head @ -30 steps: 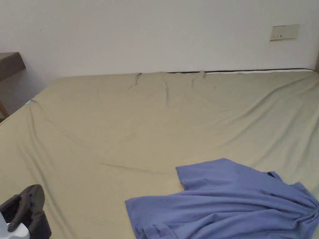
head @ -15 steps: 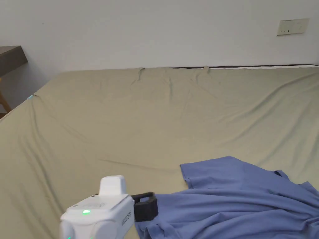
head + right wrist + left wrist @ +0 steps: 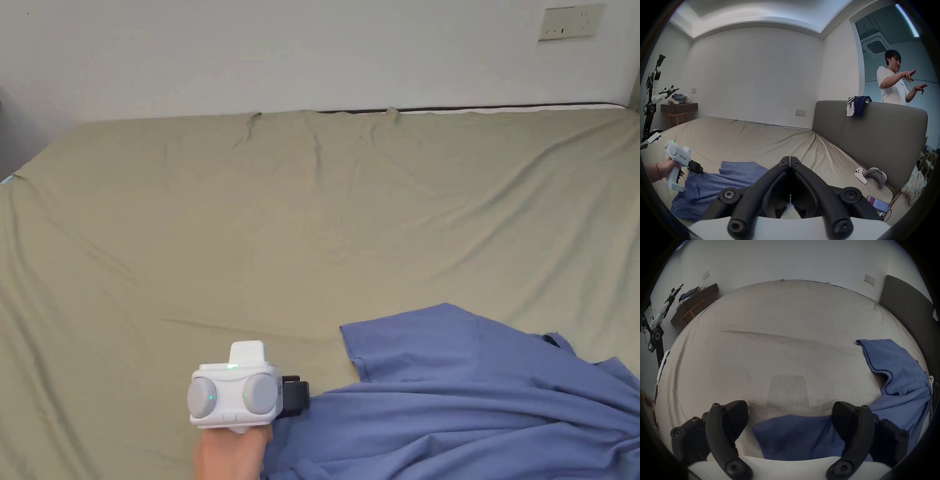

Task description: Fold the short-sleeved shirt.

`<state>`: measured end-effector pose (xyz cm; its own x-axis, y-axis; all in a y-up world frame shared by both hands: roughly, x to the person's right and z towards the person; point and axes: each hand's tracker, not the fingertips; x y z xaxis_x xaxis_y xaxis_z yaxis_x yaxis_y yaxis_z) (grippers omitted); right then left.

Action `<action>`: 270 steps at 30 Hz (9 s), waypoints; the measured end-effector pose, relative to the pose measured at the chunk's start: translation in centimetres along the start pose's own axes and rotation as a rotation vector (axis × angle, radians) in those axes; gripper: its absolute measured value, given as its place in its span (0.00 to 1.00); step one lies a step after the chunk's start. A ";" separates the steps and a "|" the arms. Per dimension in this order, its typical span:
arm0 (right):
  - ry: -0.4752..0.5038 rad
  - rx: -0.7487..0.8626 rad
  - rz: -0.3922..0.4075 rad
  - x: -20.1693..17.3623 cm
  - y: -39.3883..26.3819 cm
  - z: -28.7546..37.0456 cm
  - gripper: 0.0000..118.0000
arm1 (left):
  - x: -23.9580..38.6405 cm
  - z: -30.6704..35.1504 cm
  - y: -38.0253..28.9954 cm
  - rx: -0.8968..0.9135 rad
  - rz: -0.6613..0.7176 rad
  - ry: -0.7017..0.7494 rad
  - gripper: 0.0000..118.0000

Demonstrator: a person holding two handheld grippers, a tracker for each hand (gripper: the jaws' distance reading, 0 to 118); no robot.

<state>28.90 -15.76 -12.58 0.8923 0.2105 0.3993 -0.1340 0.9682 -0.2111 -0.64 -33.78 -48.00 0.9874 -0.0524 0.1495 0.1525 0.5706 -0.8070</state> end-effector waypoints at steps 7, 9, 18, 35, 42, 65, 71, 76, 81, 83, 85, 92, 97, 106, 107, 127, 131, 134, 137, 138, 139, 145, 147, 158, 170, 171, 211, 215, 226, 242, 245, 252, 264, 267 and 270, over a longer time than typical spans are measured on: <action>-0.001 -0.017 -0.009 0.1 -0.7 0.1 0.00 | 2.3 2.7 -3.5 0.101 -0.067 0.038 0.02; 0.003 -0.014 -0.007 0.2 -0.8 0.3 0.00 | 1.4 3.5 -3.8 0.154 -0.044 0.005 0.02; 0.012 -0.037 -0.045 1.7 -0.8 -1.3 0.00 | -1.8 9.3 -1.6 0.288 0.055 -0.138 0.02; 0.169 -0.706 -0.376 5.4 -11.0 -19.3 0.91 | -0.1 16.3 -3.2 0.415 0.026 -0.214 0.01; 0.104 -0.758 -0.322 6.4 -13.4 -26.5 0.99 | -0.1 16.7 -3.1 0.419 0.031 -0.212 0.01; 0.265 -0.359 -0.270 3.4 -1.1 -14.7 0.03 | -2.8 23.9 -3.0 0.601 0.146 -0.287 0.01; 0.288 -0.119 -0.278 3.8 6.9 -7.5 0.03 | -5.3 34.0 -0.5 0.850 0.142 -0.310 0.01; 0.264 0.085 -0.259 5.1 13.1 -2.6 0.03 | -7.6 43.2 1.4 1.076 0.100 -0.305 0.01; 0.225 0.338 -0.226 7.3 18.9 3.7 0.03 | -9.0 52.0 1.0 1.275 0.051 -0.255 0.01; 0.210 0.390 -0.213 8.1 20.9 5.7 0.03 | -9.6 54.9 0.8 1.332 0.041 -0.236 0.01; 0.197 0.456 -0.180 8.5 22.6 7.2 0.03 | -10.1 56.9 0.7 1.380 0.042 -0.229 0.01; 0.194 0.534 -0.158 8.6 26.6 7.6 0.03 | -11.2 58.7 3.2 1.401 0.012 -0.184 0.01; 0.209 0.478 -0.146 7.4 28.8 2.2 0.03 | -11.2 55.6 9.5 1.296 -0.019 -0.175 0.01; 0.249 0.318 -0.083 2.7 31.4 -14.3 0.03 | -9.1 45.4 23.7 1.154 -0.013 -0.128 0.01; 0.251 0.303 -0.086 2.2 31.5 -16.1 0.03 | -8.7 44.2 25.0 1.144 -0.012 -0.123 0.01; 0.236 -0.145 -0.048 -6.8 12.8 -38.1 0.03 | -5.8 16.5 24.3 0.781 0.049 -0.074 0.01; 0.251 -0.247 -0.018 -7.3 5.5 -36.5 0.03 | -5.8 12.9 18.9 0.694 0.034 -0.079 0.01; 0.256 -0.311 -0.036 -6.9 0.7 -34.6 0.03 | -6.1 11.6 14.0 0.660 0.025 -0.073 0.01; 0.263 -0.361 -0.046 -6.3 -3.0 -32.1 0.03 | -6.7 11.0 9.4 0.578 0.038 -0.099 0.01; 0.268 -0.371 -0.043 -6.1 -3.9 -31.1 0.03 | -7.1 10.5 7.8 0.563 0.044 -0.092 0.01; 0.268 -0.381 -0.041 -6.0 -5.0 -29.9 0.03 | -7.4 10.3 6.2 0.551 0.050 -0.092 0.01; 0.296 -0.445 -0.016 -5.0 -8.7 -23.0 0.03 | -9.4 11.5 -1.4 0.442 0.068 -0.096 0.01; 0.301 -0.445 -0.012 -4.6 -9.4 -20.7 0.03 | -9.9 12.9 -3.7 0.425 0.078 -0.089 0.01; 0.329 -0.553 0.019 -2.1 -12.7 -7.8 0.03 | -10.9 18.7 -16.8 0.241 0.038 -0.090 0.01; 0.282 -0.569 -0.052 -1.3 -15.0 -5.9 0.78 | -11.6 17.4 -19.7 0.145 0.113 -0.150 0.62; 0.276 -0.555 -0.062 -1.2 -14.6 -5.6 1.00 | -11.4 17.9 -19.6 0.142 0.099 -0.122 0.97; 0.121 0.019 -0.136 1.0 -1.0 10.0 0.00 | -8.4 18.4 -23.0 -0.009 0.013 0.050 1.00; 0.120 0.010 -0.132 1.0 -0.7 9.8 0.00 | -8.3 17.5 -22.1 0.028 0.014 0.023 0.93; 0.142 0.005 -0.130 0.3 0.0 9.0 0.00 | -7.8 16.7 -21.4 0.047 0.036 -0.007 0.00; 0.234 -0.298 -0.125 2.8 -0.2 -13.2 0.00 | -7.8 21.7 -17.1 0.175 0.051 -0.096 0.00; 0.275 -0.343 -0.115 1.8 0.0 -20.8 0.00 | -7.2 21.6 -16.6 0.167 0.070 -0.114 0.00; 0.311 -0.608 -0.185 -1.3 -3.4 -37.4 0.93 | -7.1 21.6 -15.5 0.146 0.096 -0.134 0.00; 0.334 -0.881 0.064 -8.4 -10.9 -45.4 0.96 | -6.5 20.3 -14.0 0.121 0.101 -0.144 0.00; 0.305 -0.915 -0.036 -7.2 -10.0 -45.7 0.85 | -6.5 19.9 -13.7 0.117 0.101 -0.147 0.00; 0.375 -0.837 0.091 -7.6 -8.4 -44.4 0.67 | -6.0 19.8 -13.4 0.126 0.086 -0.161 0.00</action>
<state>42.39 -31.45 -53.40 0.9944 0.0824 0.0654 0.0148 0.5056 -0.8627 -9.46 -24.88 -26.81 0.9754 0.1261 0.1807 0.0519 0.6655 -0.7446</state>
